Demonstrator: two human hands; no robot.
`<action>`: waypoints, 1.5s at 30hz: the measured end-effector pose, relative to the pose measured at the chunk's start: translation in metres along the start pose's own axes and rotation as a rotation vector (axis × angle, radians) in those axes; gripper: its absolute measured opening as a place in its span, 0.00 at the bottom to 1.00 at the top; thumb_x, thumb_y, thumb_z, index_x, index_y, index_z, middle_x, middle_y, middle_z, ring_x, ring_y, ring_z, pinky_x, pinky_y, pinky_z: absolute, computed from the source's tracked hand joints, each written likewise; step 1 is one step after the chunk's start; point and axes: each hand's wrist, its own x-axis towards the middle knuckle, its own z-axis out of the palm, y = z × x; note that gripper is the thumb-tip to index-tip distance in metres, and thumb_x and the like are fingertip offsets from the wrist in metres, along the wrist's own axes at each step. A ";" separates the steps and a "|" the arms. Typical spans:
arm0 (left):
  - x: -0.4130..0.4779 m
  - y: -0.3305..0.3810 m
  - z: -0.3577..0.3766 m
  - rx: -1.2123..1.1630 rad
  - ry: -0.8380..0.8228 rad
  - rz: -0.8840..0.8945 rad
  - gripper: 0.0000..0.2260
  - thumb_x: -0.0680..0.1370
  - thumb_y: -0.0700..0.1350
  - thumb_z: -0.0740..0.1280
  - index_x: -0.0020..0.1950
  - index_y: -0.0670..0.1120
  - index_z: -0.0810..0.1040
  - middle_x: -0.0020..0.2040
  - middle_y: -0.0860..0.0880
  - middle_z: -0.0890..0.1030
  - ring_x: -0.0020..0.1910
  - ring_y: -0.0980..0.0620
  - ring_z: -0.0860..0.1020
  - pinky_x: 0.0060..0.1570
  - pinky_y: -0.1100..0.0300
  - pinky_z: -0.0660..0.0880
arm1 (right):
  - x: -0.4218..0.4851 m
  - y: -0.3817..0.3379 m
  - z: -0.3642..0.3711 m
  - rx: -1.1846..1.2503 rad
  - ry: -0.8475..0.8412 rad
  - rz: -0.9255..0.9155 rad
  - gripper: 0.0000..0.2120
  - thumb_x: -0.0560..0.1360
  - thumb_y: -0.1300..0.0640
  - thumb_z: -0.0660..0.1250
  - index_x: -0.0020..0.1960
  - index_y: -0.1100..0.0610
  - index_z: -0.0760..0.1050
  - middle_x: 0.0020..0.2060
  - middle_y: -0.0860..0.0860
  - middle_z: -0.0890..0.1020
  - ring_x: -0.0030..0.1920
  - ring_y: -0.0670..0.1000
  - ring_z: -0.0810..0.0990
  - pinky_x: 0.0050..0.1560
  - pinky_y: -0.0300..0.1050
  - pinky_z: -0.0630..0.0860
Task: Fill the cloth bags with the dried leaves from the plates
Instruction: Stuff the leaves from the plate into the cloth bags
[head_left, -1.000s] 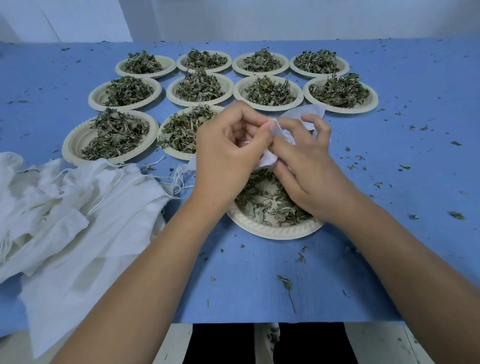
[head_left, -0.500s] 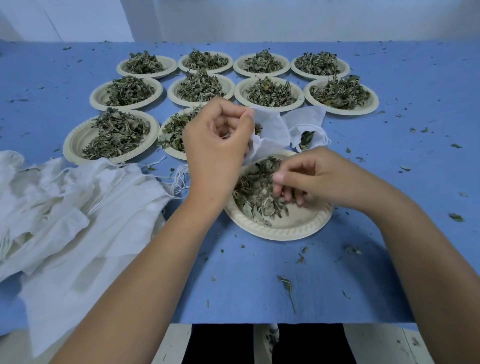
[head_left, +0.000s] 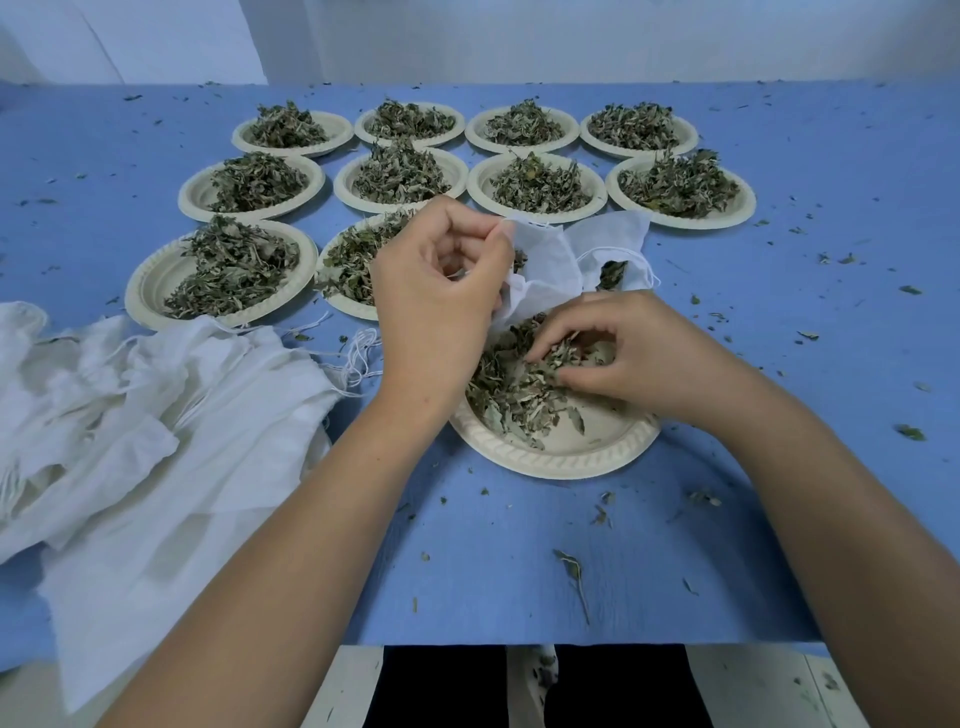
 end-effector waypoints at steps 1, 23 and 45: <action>0.000 0.000 0.000 0.001 -0.003 0.001 0.08 0.77 0.39 0.69 0.39 0.48 0.77 0.28 0.54 0.76 0.24 0.55 0.73 0.27 0.61 0.70 | -0.001 0.001 -0.001 0.035 0.035 0.010 0.09 0.70 0.63 0.73 0.45 0.49 0.83 0.43 0.41 0.82 0.37 0.41 0.76 0.42 0.36 0.73; 0.000 -0.001 0.000 0.003 -0.001 0.001 0.07 0.77 0.39 0.69 0.40 0.47 0.77 0.28 0.55 0.76 0.24 0.56 0.73 0.28 0.61 0.70 | -0.003 0.002 -0.009 0.330 0.203 0.057 0.09 0.69 0.67 0.73 0.41 0.53 0.82 0.41 0.48 0.85 0.41 0.61 0.80 0.52 0.60 0.78; 0.000 0.001 0.000 0.004 0.007 0.001 0.08 0.77 0.38 0.69 0.39 0.47 0.77 0.28 0.54 0.76 0.25 0.55 0.73 0.29 0.60 0.71 | -0.004 0.000 -0.016 0.496 0.272 -0.098 0.07 0.66 0.64 0.75 0.43 0.56 0.82 0.39 0.50 0.84 0.41 0.47 0.82 0.48 0.38 0.78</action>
